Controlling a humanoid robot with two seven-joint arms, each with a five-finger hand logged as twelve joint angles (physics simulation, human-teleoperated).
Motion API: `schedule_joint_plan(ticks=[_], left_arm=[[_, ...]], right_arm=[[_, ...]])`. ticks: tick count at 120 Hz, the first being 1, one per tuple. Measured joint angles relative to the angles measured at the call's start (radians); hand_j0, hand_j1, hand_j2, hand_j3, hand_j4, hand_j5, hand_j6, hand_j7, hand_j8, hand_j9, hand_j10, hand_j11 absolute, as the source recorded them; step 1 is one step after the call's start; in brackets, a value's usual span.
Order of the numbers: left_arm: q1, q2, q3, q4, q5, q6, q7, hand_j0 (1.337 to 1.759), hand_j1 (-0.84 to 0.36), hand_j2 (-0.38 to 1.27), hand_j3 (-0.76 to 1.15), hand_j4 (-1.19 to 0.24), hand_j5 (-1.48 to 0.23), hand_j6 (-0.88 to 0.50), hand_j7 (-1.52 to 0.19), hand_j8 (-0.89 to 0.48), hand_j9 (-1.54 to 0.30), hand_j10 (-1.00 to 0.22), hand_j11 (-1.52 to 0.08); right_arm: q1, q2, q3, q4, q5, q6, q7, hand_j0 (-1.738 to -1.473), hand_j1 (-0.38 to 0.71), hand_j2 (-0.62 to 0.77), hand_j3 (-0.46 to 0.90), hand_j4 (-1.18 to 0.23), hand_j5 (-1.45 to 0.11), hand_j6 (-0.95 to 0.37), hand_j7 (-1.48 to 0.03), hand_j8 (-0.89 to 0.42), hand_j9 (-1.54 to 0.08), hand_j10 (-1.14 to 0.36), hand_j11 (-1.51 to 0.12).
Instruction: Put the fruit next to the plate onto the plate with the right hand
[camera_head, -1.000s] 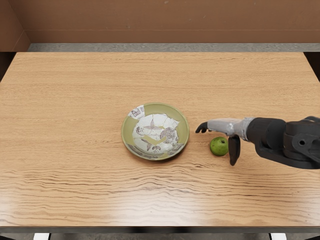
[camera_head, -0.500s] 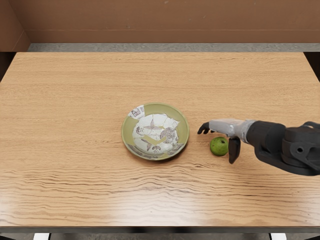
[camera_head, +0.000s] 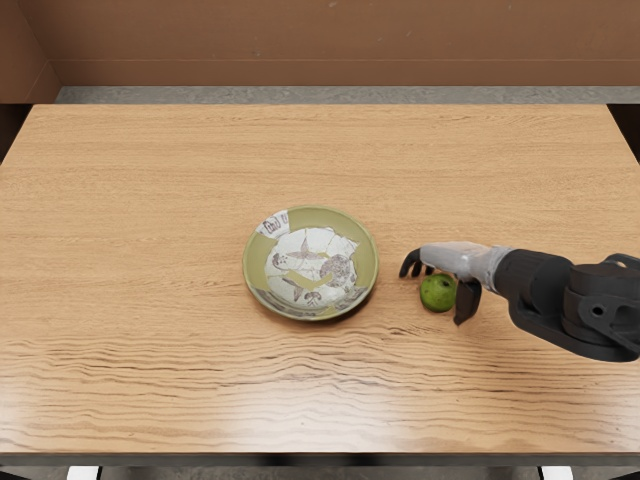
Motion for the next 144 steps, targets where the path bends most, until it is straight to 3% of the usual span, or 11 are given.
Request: schedule_joint_plan(ticks=[45,74,93,144], left_arm=[[0.000,0.000,0.000,0.000,0.000,0.000,0.000,1.658,0.33,0.00,0.00,-0.02,-0.03,-0.02,-0.03,-0.02,-0.03,-0.02,-0.03],[0.000,0.000,0.000,0.000,0.000,0.000,0.000,1.658,0.33,0.00,0.00,-0.02,-0.03,-0.02,-0.03,-0.02,-0.03,-0.02,-0.03],[0.000,0.000,0.000,0.000,0.000,0.000,0.000,1.658,0.33,0.00,0.00,-0.02,-0.03,-0.02,-0.03,-0.02,-0.03,-0.02,-0.03],[0.000,0.000,0.000,0.000,0.000,0.000,0.000,1.658,0.33,0.00,0.00,-0.02,-0.03,-0.02,-0.03,-0.02,-0.03,-0.02,-0.03]], right_arm=[[-0.002,0.002,0.004,0.000,-0.001,0.000,0.000,-1.658,0.19,-0.05,0.00,-0.46,-0.59,-0.46,-0.59,-0.46,-0.59,-0.46,-0.59],[-0.002,0.004,0.004,0.000,0.000,0.000,0.000,-1.657,0.27,0.11,0.00,-0.54,-0.73,-0.48,-0.71,-0.39,-0.72,-0.53,-0.72],[-0.002,0.004,0.005,0.000,0.000,-0.001,0.000,-1.655,0.27,0.18,0.00,-0.61,-0.81,-0.49,-0.80,-0.39,-0.81,-0.54,-0.81],[0.009,0.013,0.051,-0.004,0.018,0.029,-0.001,-1.652,0.28,0.20,0.00,-0.68,-1.02,-0.40,-0.95,-0.28,-0.99,-0.46,-0.99]])
